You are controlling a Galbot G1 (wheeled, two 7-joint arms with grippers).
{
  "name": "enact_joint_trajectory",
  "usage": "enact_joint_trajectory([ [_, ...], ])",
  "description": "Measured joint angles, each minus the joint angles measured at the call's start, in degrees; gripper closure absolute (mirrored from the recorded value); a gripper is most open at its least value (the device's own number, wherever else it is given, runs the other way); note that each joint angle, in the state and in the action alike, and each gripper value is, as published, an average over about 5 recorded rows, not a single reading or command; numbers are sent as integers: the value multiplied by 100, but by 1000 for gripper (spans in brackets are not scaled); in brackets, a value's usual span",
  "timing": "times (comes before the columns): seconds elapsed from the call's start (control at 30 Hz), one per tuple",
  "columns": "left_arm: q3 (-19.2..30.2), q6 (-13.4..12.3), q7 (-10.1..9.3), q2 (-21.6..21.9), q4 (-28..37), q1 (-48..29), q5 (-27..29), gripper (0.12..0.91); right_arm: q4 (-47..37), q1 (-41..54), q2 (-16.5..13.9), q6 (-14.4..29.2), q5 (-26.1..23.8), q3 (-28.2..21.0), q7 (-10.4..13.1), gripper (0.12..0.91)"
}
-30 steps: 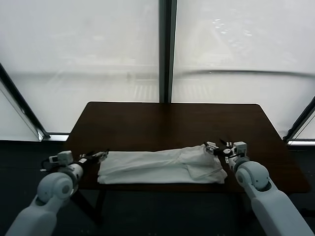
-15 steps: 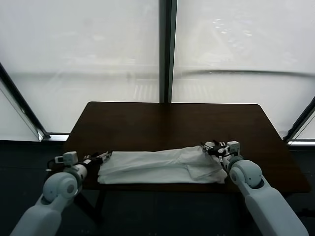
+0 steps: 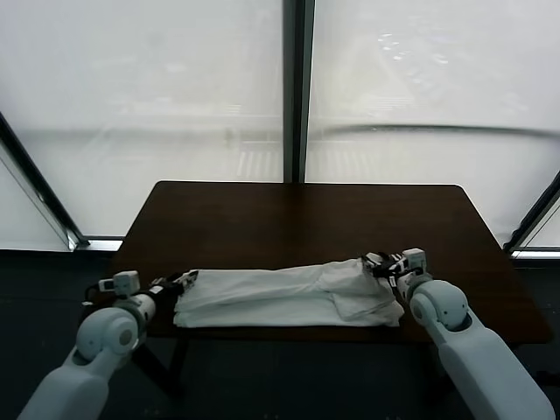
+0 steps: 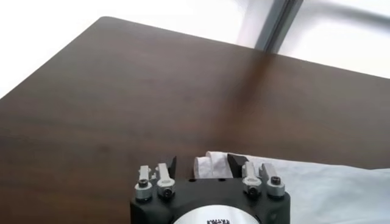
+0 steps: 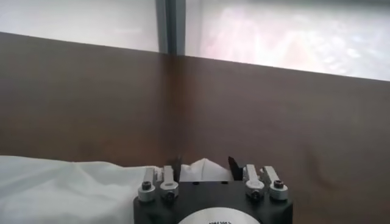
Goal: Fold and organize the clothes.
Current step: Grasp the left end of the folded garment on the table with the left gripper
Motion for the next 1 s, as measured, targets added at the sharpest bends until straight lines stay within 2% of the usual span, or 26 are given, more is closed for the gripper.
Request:
enact_joint_trajectory([
  [0.1, 10, 0, 7, -2, 0, 2, 0, 484, -8, 9, 9, 3, 2, -11, -1, 705],
  [0.2, 14, -1, 27, -3, -1, 7, 8, 601, -7, 6, 14, 11, 2, -16, -2, 835],
  [0.23, 14, -1, 35, -4, -2, 8, 12, 653, -7, 3, 15, 14, 2, -16, -2, 855],
  [0.33, 14, -7, 53, -2, -6, 7, 25, 763, -2, -20, 24, 37, 2, -5, -1, 860],
  [0.43, 14, -25, 61, 3, -2, -6, 43, 817, 9, -53, 43, 92, 3, 25, 0, 859],
  [1.0, 45, -153, 129, 33, 364, -364, 43, 841, -48, -298, 299, 572, -5, 280, 75, 859],
])
